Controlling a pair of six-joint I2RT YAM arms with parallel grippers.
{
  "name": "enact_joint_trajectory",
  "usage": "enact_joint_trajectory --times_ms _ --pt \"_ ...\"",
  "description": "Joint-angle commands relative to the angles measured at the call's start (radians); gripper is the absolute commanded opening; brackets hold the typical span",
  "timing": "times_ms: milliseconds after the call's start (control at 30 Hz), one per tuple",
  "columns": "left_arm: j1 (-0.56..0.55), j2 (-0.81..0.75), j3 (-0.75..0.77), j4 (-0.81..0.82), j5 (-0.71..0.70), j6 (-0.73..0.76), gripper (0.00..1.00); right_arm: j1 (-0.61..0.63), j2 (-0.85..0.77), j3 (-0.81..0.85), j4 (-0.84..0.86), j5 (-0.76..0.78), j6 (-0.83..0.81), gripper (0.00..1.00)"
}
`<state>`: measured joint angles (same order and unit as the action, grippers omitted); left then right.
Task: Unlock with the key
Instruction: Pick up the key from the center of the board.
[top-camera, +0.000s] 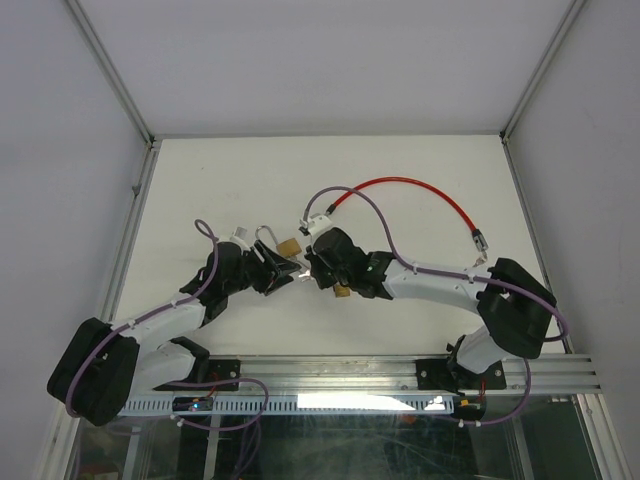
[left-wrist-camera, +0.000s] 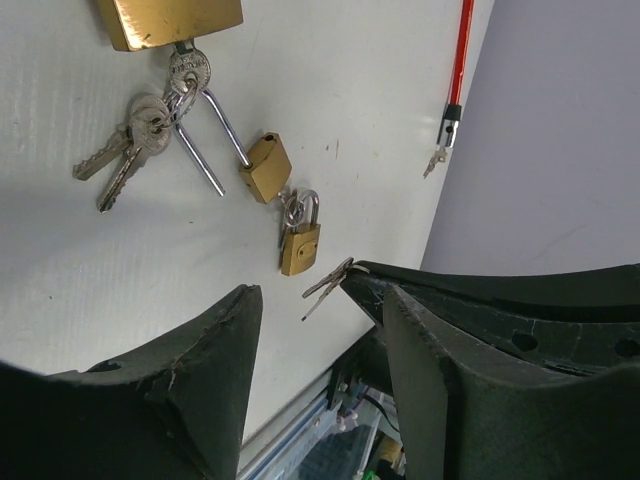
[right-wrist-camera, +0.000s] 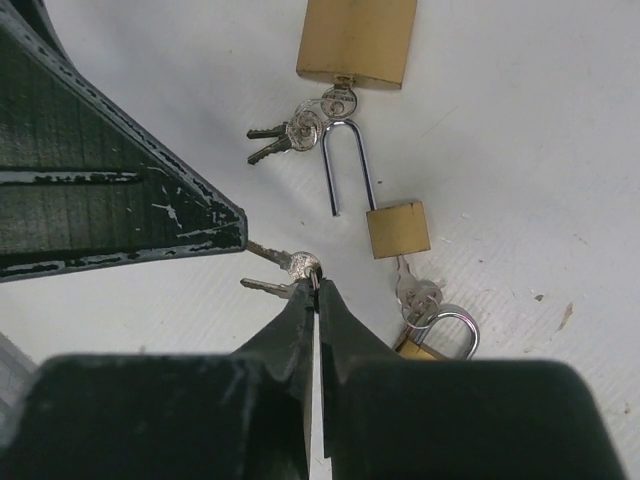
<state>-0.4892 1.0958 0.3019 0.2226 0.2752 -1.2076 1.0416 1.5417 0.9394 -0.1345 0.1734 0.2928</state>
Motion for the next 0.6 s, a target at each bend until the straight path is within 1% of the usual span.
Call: enact_joint_trajectory --times_ms 0,133,267,567 --pt "0.006 0.010 -0.013 0.120 0.057 -0.054 0.50 0.014 -0.056 -0.021 0.106 0.023 -0.015 0.00" --pt "0.006 0.018 -0.025 0.160 0.056 -0.078 0.44 0.019 -0.069 -0.036 0.136 0.028 0.008 0.00" --pt "0.004 0.033 -0.024 0.179 0.059 -0.098 0.40 0.023 -0.073 -0.046 0.160 0.031 0.019 0.00" --pt "-0.007 0.077 -0.025 0.202 0.050 -0.108 0.38 0.026 -0.069 -0.046 0.180 0.032 0.038 0.00"
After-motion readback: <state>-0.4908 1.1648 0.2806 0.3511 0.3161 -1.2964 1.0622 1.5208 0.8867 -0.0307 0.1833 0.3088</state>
